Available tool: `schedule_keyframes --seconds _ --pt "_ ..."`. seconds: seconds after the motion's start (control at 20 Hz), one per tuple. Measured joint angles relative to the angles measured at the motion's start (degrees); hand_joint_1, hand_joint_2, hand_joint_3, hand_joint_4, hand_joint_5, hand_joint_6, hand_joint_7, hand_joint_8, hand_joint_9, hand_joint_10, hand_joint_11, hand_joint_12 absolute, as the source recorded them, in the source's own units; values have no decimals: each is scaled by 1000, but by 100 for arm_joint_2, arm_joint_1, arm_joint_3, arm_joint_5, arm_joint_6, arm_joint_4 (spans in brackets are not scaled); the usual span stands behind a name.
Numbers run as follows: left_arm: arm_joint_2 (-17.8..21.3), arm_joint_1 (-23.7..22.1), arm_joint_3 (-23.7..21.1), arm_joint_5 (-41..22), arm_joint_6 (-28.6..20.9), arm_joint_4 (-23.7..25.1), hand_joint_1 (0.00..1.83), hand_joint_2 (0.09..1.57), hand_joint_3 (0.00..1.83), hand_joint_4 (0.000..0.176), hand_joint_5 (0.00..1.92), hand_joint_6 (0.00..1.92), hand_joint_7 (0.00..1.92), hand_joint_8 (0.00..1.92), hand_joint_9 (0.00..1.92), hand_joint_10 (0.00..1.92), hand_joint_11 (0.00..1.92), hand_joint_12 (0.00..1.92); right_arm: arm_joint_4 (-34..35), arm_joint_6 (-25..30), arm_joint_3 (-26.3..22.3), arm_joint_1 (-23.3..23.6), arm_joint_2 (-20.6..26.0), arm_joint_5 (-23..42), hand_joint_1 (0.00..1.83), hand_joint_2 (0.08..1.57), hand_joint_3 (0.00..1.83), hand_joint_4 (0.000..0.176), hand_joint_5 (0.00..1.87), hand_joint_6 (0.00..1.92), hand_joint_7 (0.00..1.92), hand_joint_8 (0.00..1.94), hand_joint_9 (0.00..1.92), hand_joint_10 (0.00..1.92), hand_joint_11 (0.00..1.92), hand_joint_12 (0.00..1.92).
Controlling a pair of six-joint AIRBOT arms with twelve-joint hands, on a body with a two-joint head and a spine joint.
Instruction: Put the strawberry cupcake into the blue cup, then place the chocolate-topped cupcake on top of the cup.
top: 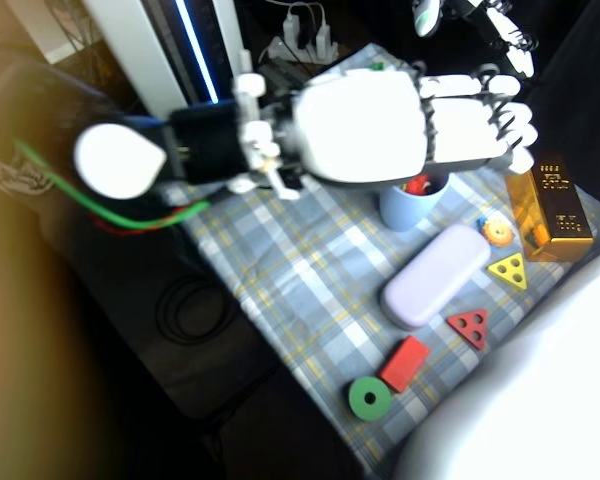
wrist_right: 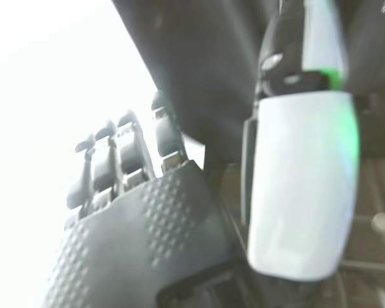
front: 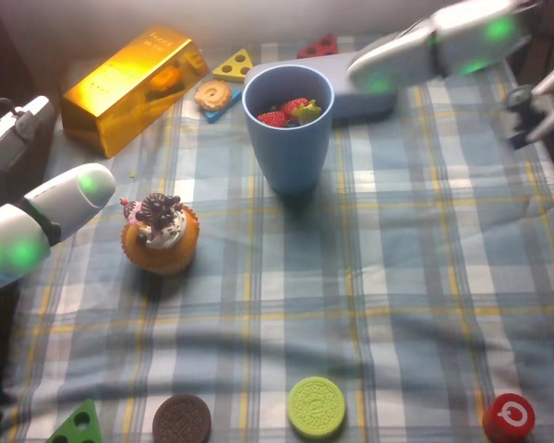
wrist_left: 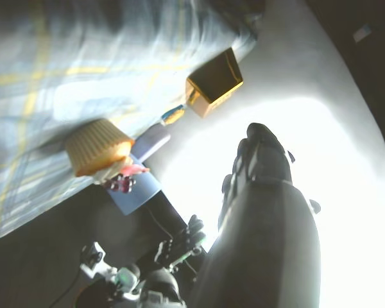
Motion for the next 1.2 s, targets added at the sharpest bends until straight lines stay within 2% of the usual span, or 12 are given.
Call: schedule_keyframes --seconds 0.1,0.25,0.4,0.45,0.5,0.6,0.7,0.75,0.8,0.85,0.95,1.2 --pt "2 0 -13 7 0 22 75 926 0 24 187 2 129 3 165 6 0 453 195 -31 -28 -155 234 -2 8 829 0 112 0 0 0 0 0 0 0 0" --pt "0 0 -11 28 0 13 170 906 0 47 185 0 109 1 147 0 0 366 584 -304 -374 -562 638 -59 56 917 7 119 0 0 0 0 0 0 0 0" --pt "0 0 -11 96 -11 96 294 924 2 64 173 0 95 0 138 1 0 315 1598 -1244 -885 -1239 1064 109 30 908 0 67 0 0 0 0 0 0 0 0" --pt "0 0 2 151 -120 149 348 914 0 84 178 1 87 0 109 0 0 268 1974 -1657 -1119 -1565 1279 179 25 882 0 45 0 0 0 0 0 0 0 0" --pt "0 0 59 282 -326 229 428 899 0 96 210 3 128 4 134 1 0 345 2363 -2083 -1325 -1888 1462 227 29 874 0 0 0 0 0 0 0 0 0 0" --pt "-57 0 131 446 -555 326 532 888 0 123 250 4 141 1 141 0 0 320 3040 -2522 -1615 -2455 1740 433 18 855 0 0 0 0 0 0 0 0 0 0" --pt "-146 0 184 592 -562 382 668 871 0 126 287 8 124 0 136 0 0 229 3412 -2546 -1731 -2850 1827 734 41 870 0 0 0 0 0 0 0 0 0 0" --pt "-179 0 223 686 -562 391 694 849 0 156 297 6 128 1 159 5 0 149 3567 -2546 -1775 -3038 1829 916 15 880 0 0 0 0 0 0 0 0 0 0" --pt "-212 0 286 750 -564 378 732 841 0 162 311 5 144 3 175 6 0 96 3694 -2546 -1808 -3254 1823 1113 33 885 2 0 0 0 0 0 0 0 0 0" --pt "-234 0 315 763 -564 352 824 843 0 160 329 6 146 1 160 1 0 51 3746 -2546 -1816 -3346 1823 1176 32 893 5 0 0 0 0 0 0 0 0 0" --pt "-332 -17 409 835 -562 278 924 844 0 130 341 7 111 0 122 0 13 46 3950 -2546 -1818 -3563 1823 1344 13 904 8 0 0 0 5 2 0 0 0 0" --pt "-573 -214 695 1279 -564 334 959 813 0 116 375 5 171 7 165 8 84 70 4033 -2546 -1932 -3716 1786 1589 0 832 0 0 0 0 37 8 0 0 0 0"
